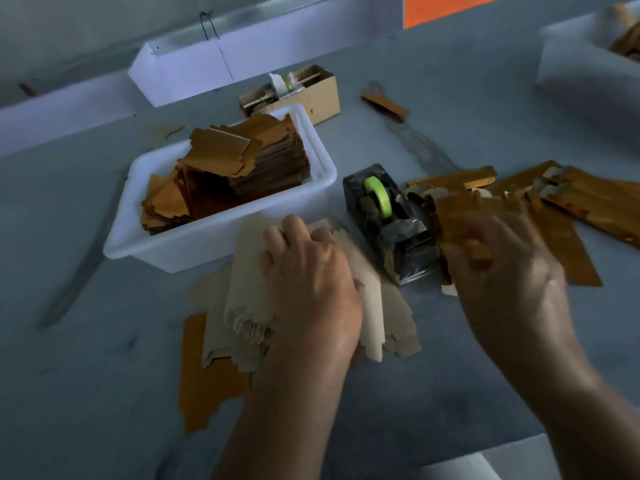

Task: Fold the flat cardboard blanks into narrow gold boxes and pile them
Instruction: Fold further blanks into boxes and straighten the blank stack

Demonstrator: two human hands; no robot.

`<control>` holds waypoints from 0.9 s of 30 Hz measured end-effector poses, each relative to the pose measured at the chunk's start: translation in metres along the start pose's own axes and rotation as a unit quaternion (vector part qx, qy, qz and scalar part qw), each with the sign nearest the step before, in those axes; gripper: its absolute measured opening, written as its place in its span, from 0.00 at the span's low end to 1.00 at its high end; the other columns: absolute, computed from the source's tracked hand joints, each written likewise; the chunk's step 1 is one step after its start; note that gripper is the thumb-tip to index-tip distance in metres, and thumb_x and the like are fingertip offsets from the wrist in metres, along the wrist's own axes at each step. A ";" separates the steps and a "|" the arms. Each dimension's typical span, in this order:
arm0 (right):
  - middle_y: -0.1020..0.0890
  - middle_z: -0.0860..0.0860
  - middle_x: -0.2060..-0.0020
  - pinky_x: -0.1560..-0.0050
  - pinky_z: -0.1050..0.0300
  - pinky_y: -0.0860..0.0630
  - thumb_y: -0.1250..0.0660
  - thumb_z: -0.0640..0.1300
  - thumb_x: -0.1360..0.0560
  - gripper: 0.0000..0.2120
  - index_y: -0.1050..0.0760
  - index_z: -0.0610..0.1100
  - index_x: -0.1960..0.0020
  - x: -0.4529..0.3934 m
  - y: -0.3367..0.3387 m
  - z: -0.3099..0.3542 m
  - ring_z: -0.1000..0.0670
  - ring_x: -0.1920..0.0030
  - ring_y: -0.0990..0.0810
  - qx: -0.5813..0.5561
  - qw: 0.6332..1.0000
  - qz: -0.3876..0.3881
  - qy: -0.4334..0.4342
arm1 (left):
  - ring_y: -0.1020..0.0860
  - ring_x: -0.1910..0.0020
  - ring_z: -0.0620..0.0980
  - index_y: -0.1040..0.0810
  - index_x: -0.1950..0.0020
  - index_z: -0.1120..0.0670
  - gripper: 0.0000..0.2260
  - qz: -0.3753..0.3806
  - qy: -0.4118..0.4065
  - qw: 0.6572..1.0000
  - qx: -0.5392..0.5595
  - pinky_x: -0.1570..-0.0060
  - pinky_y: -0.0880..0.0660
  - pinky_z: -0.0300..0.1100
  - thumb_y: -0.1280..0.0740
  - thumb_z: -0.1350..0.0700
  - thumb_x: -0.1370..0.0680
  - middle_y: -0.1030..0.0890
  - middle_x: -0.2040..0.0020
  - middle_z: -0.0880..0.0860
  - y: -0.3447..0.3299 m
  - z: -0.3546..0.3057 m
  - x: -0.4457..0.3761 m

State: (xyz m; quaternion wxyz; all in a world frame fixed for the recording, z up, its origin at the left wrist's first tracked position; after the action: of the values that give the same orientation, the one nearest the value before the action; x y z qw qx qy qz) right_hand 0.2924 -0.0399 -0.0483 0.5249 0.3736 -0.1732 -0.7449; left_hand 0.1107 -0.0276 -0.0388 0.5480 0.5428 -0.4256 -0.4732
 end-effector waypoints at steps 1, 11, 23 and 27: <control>0.22 0.47 0.48 0.62 0.68 0.33 0.33 0.37 0.26 0.09 0.21 0.41 0.46 0.009 -0.005 0.005 0.52 0.56 0.25 -0.023 1.000 0.017 0.010 | 0.38 0.43 0.53 0.27 0.43 0.52 0.19 0.001 0.003 1.000 0.004 0.44 0.37 0.45 0.30 0.43 0.28 0.35 0.42 0.53 0.000 0.000 0.000; 0.16 0.56 0.60 0.54 0.50 0.19 0.32 0.62 0.38 0.20 0.23 0.55 0.50 0.043 -0.057 0.004 0.56 0.58 0.17 -0.299 0.906 0.219 -0.203 | 0.18 0.60 0.61 0.20 0.60 0.58 0.15 0.118 0.065 0.845 0.518 0.55 0.21 0.57 0.27 0.46 0.31 0.17 0.61 0.61 0.006 0.048 0.003; 0.18 0.52 0.67 0.68 0.64 0.24 0.28 0.39 0.31 0.10 0.23 0.50 0.52 0.038 -0.081 0.021 0.55 0.67 0.19 -0.405 0.859 0.210 -0.233 | 0.20 0.57 0.40 0.20 0.44 0.41 0.10 -0.044 0.089 0.870 0.483 0.66 0.23 0.34 0.30 0.50 0.26 0.19 0.52 0.44 0.018 0.079 0.006; 0.17 0.52 0.67 0.65 0.62 0.23 0.29 0.40 0.29 0.09 0.24 0.52 0.53 0.040 -0.087 0.018 0.53 0.65 0.18 -0.388 0.871 0.200 -0.227 | 0.19 0.57 0.39 0.19 0.48 0.43 0.06 -0.086 0.082 0.849 0.514 0.68 0.26 0.29 0.32 0.50 0.24 0.17 0.56 0.42 0.024 0.082 0.011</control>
State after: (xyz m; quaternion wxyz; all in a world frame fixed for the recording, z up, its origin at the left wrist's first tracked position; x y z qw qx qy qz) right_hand 0.2160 -0.0448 -0.1081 0.7114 -0.0822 -0.0556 -0.6958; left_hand 0.0338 -0.0546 -0.0117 0.1804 0.8183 -0.5132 -0.1854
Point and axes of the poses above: each hand's wrist, its own x-axis away from the middle knuckle, its own y-axis out of the back of the hand, z = x × y, the point moved 7 cm from there along -x, towards the middle knuckle
